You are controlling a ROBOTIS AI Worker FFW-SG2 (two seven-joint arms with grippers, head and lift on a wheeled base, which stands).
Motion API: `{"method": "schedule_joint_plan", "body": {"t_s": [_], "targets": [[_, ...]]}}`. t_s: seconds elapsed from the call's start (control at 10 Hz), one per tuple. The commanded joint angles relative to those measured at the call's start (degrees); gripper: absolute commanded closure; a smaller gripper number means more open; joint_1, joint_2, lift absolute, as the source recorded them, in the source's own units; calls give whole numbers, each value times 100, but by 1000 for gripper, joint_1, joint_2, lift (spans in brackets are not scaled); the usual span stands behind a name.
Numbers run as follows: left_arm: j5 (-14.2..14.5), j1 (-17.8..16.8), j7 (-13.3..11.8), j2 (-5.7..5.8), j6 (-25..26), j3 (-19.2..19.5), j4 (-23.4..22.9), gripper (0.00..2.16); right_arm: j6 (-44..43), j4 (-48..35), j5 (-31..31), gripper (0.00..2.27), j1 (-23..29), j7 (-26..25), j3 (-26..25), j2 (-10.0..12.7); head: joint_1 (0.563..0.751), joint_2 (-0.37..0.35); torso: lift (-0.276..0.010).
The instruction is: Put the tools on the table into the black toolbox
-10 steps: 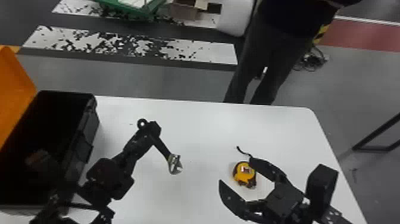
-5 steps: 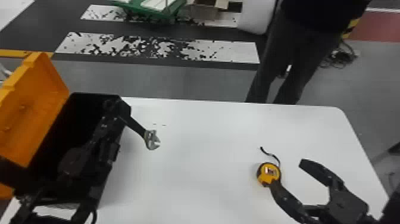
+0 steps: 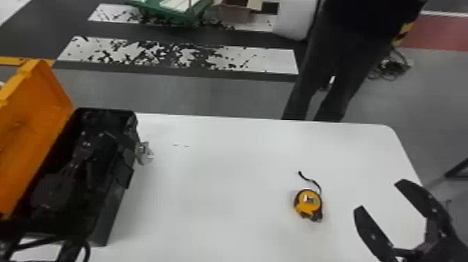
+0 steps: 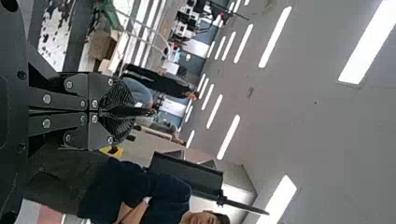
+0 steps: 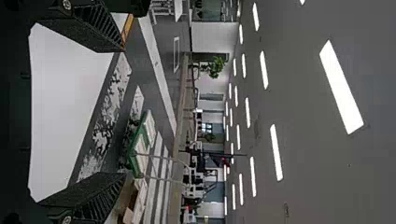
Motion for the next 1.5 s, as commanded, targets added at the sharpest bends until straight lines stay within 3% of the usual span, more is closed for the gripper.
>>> {"method": "schedule_joint_plan", "body": {"t_s": [0.0, 0.3, 0.6, 1.0, 1.1, 1.2, 1.4], "targets": [[-364, -10, 87, -28, -319, 0, 161, 2125, -161, 218, -39, 63, -27, 9, -103, 5, 695, -69, -39], [-971, -212, 377, -89, -653, 132, 741, 2125, -38, 367, -39, 63, -27, 0, -252, 5, 695, -80, -39], [-1076, -511, 509, -89, -952, 343, 1383, 2121, 155, 657, -39, 70, -36, -17, -498, 5, 695, -68, -39], [-1041, -616, 491, -89, -934, 765, 1453, 2057, 138, 824, -39, 70, -10, 0, -630, 5, 695, -28, -39], [-997, -651, 500, -89, -934, 756, 1576, 1369, 138, 824, -39, 73, -1, 0, -630, 5, 695, -19, -39], [-909, -643, 500, -98, -916, 747, 1602, 46, 138, 824, -39, 70, -1, 0, -621, 5, 695, -14, -39], [-918, -616, 597, -98, -934, 765, 1576, 16, 138, 833, -39, 73, -1, 0, -621, 5, 695, -5, -39]]}}
